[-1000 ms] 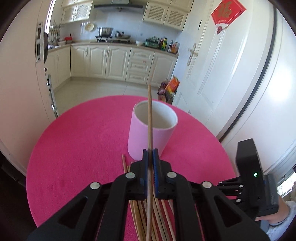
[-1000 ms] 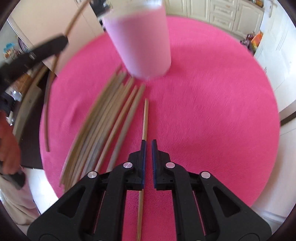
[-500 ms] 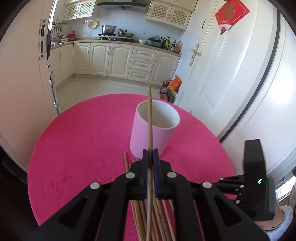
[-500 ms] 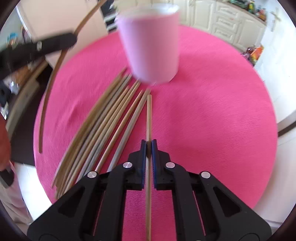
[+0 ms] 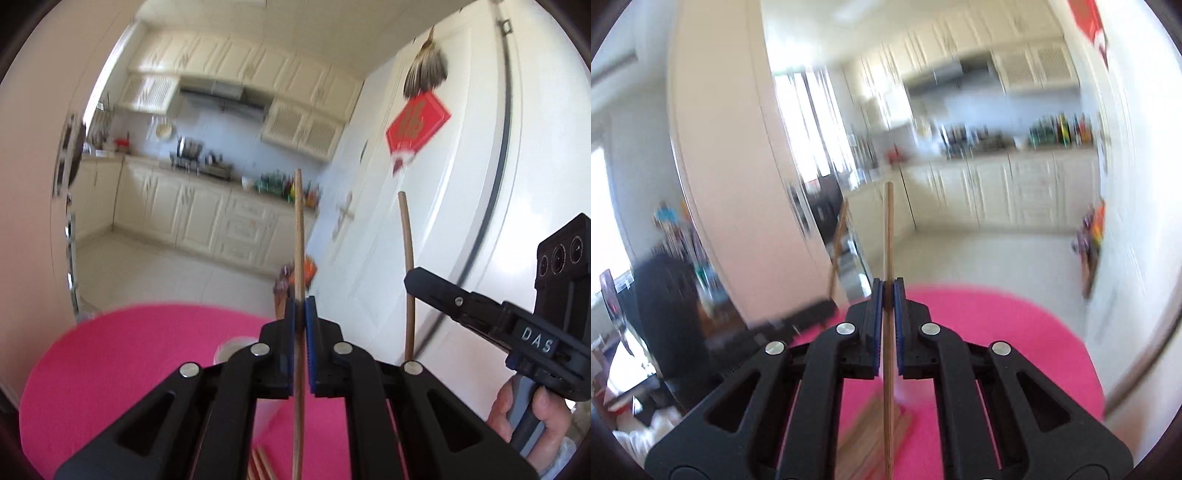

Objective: Organize utensils
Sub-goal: 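Lift the left gripper's chopstick over the pink cup while the right gripper carries its chopstick, then lower the chopsticks into the pink cup and open both grippers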

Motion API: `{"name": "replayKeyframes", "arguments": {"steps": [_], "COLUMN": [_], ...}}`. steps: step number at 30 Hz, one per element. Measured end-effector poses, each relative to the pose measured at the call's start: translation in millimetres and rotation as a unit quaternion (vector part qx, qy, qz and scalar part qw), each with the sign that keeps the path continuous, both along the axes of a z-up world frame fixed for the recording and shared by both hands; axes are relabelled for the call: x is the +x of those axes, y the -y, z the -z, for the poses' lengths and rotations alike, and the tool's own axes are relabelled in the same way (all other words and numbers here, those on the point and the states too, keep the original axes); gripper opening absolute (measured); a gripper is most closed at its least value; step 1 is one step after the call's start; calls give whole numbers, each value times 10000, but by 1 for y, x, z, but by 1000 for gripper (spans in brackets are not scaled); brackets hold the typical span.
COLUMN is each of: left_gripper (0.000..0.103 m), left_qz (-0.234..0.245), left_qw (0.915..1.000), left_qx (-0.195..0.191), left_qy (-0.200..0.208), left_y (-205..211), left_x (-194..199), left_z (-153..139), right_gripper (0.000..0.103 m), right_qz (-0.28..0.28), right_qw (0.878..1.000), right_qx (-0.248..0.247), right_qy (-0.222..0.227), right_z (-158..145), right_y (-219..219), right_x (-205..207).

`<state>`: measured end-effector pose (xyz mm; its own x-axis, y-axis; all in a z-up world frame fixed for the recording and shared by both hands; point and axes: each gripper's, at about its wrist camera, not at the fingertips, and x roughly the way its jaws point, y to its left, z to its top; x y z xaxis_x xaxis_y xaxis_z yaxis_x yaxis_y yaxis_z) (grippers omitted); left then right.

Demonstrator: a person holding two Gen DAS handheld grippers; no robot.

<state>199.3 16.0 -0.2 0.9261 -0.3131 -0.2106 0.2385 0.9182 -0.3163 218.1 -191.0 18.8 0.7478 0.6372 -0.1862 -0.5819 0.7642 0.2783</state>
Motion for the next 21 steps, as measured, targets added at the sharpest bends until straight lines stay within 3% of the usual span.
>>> {"name": "replayKeyframes", "arguments": {"steps": [5, 8, 14, 21], "left_gripper": [6, 6, 6, 6], "left_qz": [-328, -475, -635, -628], "left_qw": [9968, 9946, 9931, 9957], "left_qx": [-135, -164, -180, -41], "left_qy": [716, 911, 968, 684], "left_y": [2, 1, -3, -7], "left_x": [16, 31, 54, 71], "left_z": [-12, -13, -4, 23], "right_gripper": [6, 6, 6, 6], "right_qz": [254, 518, 742, 642], "right_qw": [9973, 9943, 9882, 9918], "right_qx": [437, 545, 907, 672], "right_qy": [526, 761, 982, 876], "right_z": [-6, 2, 12, 34], "right_y": [1, -3, -1, -17], "right_x": [11, 28, 49, 53]}}
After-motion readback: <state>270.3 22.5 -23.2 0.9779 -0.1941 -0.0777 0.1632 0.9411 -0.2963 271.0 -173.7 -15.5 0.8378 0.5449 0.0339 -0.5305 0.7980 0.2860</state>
